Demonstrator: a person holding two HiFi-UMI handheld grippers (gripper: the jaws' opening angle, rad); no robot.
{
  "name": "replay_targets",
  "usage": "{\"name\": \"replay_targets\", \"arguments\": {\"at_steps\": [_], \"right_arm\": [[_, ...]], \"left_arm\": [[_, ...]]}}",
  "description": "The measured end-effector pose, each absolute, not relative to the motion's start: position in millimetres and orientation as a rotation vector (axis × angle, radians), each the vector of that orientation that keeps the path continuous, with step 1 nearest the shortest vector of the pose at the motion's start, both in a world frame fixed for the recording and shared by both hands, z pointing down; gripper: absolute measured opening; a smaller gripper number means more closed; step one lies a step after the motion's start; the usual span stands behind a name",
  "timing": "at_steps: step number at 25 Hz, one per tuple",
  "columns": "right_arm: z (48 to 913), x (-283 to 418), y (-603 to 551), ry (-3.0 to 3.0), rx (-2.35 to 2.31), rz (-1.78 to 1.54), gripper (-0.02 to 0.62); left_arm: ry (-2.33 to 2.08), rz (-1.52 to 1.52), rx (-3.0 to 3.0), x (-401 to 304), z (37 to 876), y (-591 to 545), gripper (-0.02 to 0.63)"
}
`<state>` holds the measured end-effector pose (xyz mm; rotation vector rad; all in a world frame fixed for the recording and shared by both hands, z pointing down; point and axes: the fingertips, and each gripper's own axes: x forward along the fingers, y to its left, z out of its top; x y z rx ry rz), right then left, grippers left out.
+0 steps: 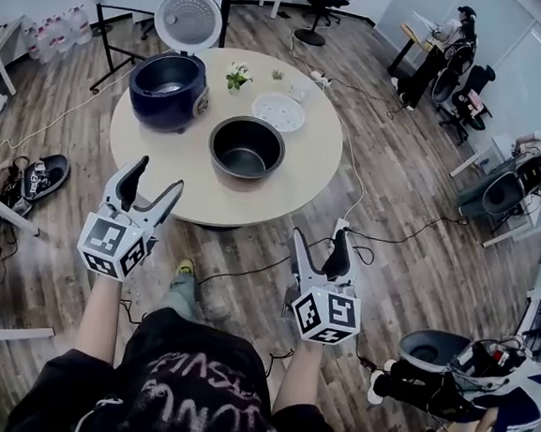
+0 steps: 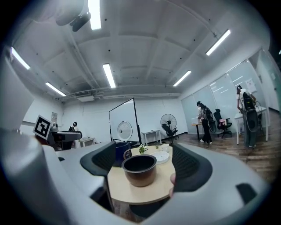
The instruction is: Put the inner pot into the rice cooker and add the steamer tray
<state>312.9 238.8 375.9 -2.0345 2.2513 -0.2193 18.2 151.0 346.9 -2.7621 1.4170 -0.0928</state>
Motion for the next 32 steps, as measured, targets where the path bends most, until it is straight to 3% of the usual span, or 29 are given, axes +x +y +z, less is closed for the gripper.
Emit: {"name": "replay_targets", "arguments": {"at_steps": [16,32], "right_arm": [[393.6,319.7,81.9,2.172,-2.229,-0.34,0.39],[404.5,289.4,1.1,2.055,-2.383,-0.401,0.39]], "left_arm": [[1.311,-0.125,-2.949,34.9,375.9,-32.9,0.331],[1.043,-0.175,-3.158,49.0,407.0,-123.7,0.304]]}}
